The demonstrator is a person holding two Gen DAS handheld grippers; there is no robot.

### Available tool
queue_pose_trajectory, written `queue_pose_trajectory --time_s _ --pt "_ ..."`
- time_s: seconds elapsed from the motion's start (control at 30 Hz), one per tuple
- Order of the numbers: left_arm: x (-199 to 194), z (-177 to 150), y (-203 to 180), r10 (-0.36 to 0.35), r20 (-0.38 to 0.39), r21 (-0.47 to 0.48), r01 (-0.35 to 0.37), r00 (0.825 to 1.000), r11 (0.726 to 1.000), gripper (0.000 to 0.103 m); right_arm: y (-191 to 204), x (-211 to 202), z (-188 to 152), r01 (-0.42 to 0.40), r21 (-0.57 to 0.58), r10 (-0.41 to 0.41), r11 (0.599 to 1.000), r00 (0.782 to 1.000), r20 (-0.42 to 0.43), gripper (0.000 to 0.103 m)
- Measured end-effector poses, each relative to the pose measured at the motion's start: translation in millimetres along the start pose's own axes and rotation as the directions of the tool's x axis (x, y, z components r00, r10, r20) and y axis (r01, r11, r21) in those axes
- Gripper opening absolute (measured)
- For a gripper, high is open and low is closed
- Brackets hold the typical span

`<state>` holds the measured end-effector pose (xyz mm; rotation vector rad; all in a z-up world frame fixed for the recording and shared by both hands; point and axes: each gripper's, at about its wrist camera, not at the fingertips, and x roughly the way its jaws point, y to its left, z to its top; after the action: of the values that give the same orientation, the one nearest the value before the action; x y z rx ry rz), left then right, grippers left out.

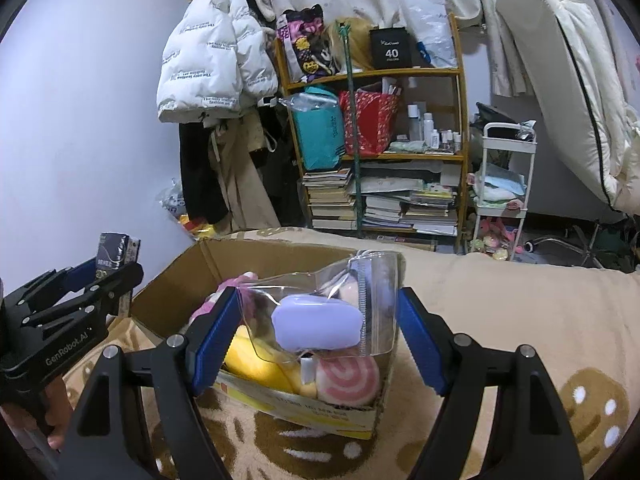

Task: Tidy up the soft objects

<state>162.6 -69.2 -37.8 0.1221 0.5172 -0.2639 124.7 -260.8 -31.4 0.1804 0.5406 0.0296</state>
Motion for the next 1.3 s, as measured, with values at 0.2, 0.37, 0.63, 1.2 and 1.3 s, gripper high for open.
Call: queue_pose_trajectory --time_s 0.2,0.37,0.63,1.2,1.3 --pt "16.1 -4.5 -0.4 -0.030 -0.054 -0.004 0.030 0.998 1.000 0.046 -3.9 13.0 -4.9 -0.006 0.011 0.006 1.000 1.000 -0.026 0.083" --pt "18.7 -6.5 -8.0 -0.048 -0.072 0.021 0.049 0.996 0.999 0.046 -9.1 16.8 -7.8 -0.004 0.031 0.006 1.000 0.999 -0.042 0.083" --pt "21.6 -8.9 -11.4 -0.051 -0.093 0.030 0.054 0.994 0.998 0.046 -12.8 15.6 -9.0 -0.007 0.040 0.009 0.999 0.999 -0.048 0.083" --pt "7.9 -9.0 -4.5 -0.005 -0.075 0.029 0.007 0.997 1.000 0.078 -13.6 7.5 -11.2 -0.018 0.064 0.021 0.998 0.999 -0.050 0.092" --pt "-0.3 -10.0 -0.7 0.007 -0.065 0.025 -0.005 0.998 1.000 0.078 -14.1 -0.4 -9.2 -0.022 0.075 0.025 0.997 0.999 -0.041 0.097"
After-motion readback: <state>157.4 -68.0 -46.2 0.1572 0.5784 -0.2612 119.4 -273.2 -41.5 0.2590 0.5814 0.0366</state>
